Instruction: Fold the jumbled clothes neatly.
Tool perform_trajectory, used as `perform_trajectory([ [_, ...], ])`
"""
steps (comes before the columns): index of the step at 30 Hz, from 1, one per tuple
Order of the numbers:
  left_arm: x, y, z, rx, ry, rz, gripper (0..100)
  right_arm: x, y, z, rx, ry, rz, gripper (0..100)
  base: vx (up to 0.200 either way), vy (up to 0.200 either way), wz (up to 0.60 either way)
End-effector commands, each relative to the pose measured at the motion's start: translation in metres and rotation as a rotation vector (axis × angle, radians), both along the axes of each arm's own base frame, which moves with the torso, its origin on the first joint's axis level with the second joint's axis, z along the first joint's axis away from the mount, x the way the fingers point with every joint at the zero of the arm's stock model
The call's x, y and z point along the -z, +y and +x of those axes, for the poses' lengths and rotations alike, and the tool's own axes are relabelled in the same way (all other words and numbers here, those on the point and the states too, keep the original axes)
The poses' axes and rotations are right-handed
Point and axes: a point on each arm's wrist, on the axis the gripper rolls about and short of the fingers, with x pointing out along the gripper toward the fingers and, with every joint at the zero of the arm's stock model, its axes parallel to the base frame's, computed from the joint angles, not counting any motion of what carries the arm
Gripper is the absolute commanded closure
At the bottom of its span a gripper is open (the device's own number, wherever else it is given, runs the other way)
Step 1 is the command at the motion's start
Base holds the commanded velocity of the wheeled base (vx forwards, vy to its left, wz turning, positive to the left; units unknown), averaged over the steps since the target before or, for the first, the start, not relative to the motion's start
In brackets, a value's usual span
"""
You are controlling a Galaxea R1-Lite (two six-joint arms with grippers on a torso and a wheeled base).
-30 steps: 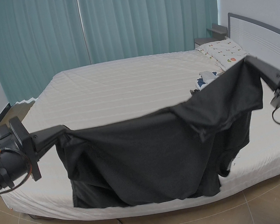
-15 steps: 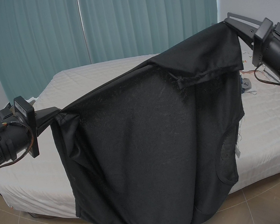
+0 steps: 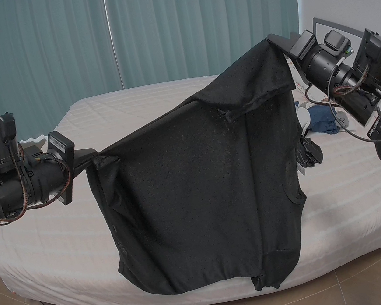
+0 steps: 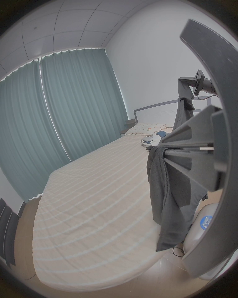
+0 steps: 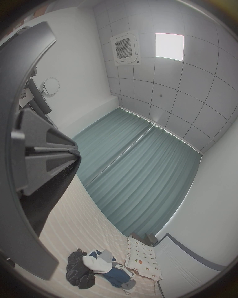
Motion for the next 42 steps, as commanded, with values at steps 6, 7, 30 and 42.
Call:
perform_trajectory([
  [6, 0.026, -0.008, 0.045, -0.009, 0.086, 0.020, 100, 0.029, 0.015, 0.037, 0.056, 0.045, -0.032, 100, 0.200, 0.000, 0.00],
  [7, 0.030, -0.007, 0.052, -0.017, 0.096, 0.022, 100, 0.033, 0.014, 0.043, 0.065, 0.042, -0.030, 100, 0.200, 0.000, 0.00],
  [30, 0.113, -0.011, 0.158, -0.038, 0.148, -0.063, 100, 0.149, 0.025, 0.139, 0.158, 0.219, -0.095, 100, 0.070, 0.000, 0.00],
  [42, 0.158, 0.000, 0.195, -0.105, 0.143, -0.147, 0, 0.241, -0.002, 0.164, 0.301, 0.512, -0.209, 0, 0.000, 0.000, 0.00],
])
